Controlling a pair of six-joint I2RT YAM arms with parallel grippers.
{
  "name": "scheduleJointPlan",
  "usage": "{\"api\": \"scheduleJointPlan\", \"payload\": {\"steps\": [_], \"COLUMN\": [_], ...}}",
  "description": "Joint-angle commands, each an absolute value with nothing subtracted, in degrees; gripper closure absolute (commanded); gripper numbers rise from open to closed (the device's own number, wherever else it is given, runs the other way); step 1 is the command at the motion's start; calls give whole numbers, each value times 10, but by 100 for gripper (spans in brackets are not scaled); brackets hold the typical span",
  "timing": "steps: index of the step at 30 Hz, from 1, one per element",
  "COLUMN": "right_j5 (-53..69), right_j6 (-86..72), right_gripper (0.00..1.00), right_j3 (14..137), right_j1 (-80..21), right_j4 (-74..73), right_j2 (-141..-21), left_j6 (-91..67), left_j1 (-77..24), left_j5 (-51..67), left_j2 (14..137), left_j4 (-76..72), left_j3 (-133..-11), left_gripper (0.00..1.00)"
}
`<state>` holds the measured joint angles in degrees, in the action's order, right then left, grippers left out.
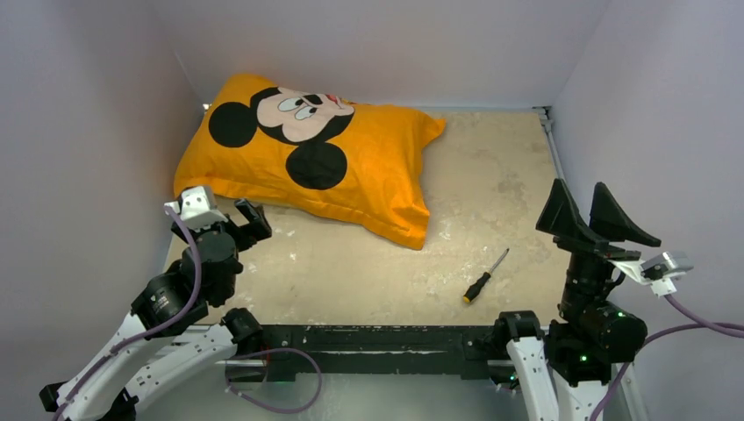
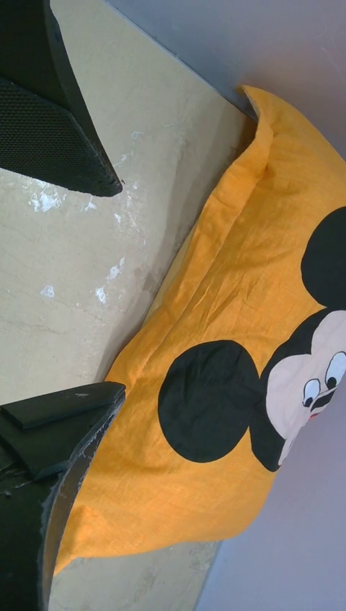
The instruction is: Remove the pillowcase from the pillow
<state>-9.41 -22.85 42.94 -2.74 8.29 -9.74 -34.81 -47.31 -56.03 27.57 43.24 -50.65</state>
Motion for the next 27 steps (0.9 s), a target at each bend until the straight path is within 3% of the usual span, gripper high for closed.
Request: {"api": "scheduleJointPlan", "payload": {"steps": [1, 10, 19, 23, 27], "right_j5": [-94, 50, 211, 189, 67], "right_j6": [-212, -226, -220, -200, -166], "right_gripper": [1, 1, 1, 1, 1], "right_j3": [437, 485, 481, 492, 554], "right_j1": [-30, -30, -40, -113, -250], "right_j4": [108, 97, 198, 247, 248], "right_j2": [-117, -279, -502, -593, -704], "left_j6": [-336, -332, -342, -354, -361], "left_j1": [-469, -462, -442, -438, -434], "left_j5": [-573, -576, -580, -589, -601], "left_j2": [271, 242, 207, 195, 175], "left_j4": [434, 427, 423, 434, 435], "left_j3": [-504, -501, -495, -496, -494], "left_gripper": [1, 1, 1, 1, 1]}}
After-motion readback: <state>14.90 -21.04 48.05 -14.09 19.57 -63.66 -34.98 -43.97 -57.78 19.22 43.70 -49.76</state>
